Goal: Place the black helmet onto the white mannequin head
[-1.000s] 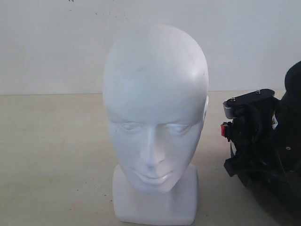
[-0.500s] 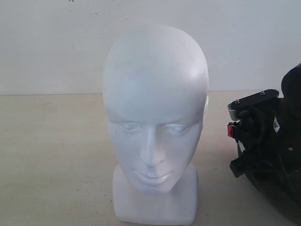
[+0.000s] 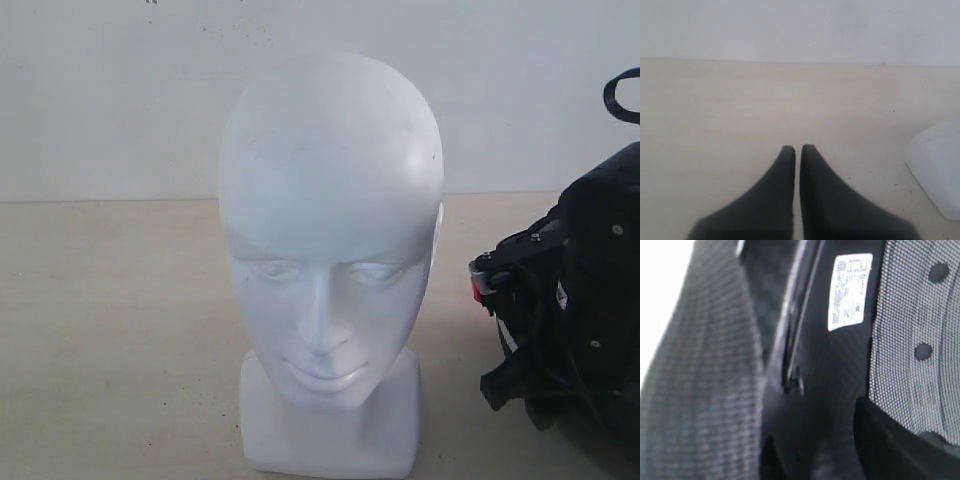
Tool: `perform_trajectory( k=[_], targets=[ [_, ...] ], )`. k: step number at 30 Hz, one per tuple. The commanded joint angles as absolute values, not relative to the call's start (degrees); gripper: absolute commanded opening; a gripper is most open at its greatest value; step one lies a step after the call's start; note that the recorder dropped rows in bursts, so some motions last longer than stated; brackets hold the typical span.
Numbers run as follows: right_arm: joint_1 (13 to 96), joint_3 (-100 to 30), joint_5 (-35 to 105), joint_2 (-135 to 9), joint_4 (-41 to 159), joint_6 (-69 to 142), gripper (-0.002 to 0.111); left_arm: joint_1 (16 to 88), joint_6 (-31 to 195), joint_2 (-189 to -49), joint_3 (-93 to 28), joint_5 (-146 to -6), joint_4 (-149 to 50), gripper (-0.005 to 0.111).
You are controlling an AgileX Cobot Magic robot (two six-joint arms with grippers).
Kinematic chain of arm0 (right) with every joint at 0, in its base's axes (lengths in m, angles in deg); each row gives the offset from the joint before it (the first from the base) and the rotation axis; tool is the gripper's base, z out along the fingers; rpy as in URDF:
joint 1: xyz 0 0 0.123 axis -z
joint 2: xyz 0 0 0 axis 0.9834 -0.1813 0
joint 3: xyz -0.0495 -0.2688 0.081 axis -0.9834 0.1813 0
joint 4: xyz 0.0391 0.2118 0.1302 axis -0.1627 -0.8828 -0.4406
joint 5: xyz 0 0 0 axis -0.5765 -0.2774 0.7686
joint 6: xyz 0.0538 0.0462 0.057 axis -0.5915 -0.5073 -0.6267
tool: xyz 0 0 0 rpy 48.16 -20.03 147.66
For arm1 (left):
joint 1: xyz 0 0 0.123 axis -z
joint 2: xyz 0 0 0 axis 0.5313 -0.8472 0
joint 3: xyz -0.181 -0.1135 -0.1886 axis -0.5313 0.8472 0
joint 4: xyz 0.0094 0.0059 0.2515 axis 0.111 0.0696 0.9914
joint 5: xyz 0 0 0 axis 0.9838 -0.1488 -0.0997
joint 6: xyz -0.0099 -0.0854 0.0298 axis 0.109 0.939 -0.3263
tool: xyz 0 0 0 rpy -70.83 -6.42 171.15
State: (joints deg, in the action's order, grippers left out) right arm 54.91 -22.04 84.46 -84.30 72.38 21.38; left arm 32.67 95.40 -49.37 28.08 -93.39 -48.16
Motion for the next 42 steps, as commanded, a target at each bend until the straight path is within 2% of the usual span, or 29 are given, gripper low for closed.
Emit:
perform_trajectory(
  k=[1,2,3,4,5,13,16,23,31,42],
  targets=[
    [54.89,-22.17,85.43,-84.48,74.69,21.79,0.047,32.64,95.24,-49.22,28.26,-93.35,-48.44,0.004],
    [54.89,-22.17,85.56,-84.48,74.67,23.06,0.030,32.64,95.24,-49.22,28.26,-93.35,-48.44,0.004],
    [54.89,-22.17,85.70,-84.48,74.67,23.94,0.023,32.64,95.24,-49.22,28.26,-93.35,-48.44,0.004],
    [54.89,-22.17,85.70,-84.48,74.67,24.63,0.006,32.64,95.24,-49.22,28.26,-93.35,-48.44,0.004],
    [54.89,-22.17,85.70,-84.48,74.38,25.29,-0.001,32.64,95.24,-49.22,28.26,-93.35,-48.44,0.004],
    [55.01,-22.28,84.27,-83.44,67.06,30.25,0.000,32.64,95.24,-49.22,28.26,-93.35,-48.44,0.004],
    [55.01,-22.42,78.91,-79.00,60.70,31.83,0.000,32.64,95.24,-49.22,28.26,-93.35,-48.44,0.004],
    [55.15,-27.42,82.17,-70.18,60.70,30.44,0.000,32.64,95.24,-49.22,28.26,-93.35,-48.44,0.004],
    [61.83,-27.42,79.90,-63.62,48.26,36.18,0.000,32.64,95.24,-49.22,28.26,-93.35,-48.44,0.004],
    [61.76,-27.42,79.38,-52.42,47.39,36.51,-0.001,32.64,95.24,-49.22,28.26,-93.35,-48.44,0.004]
  ],
)
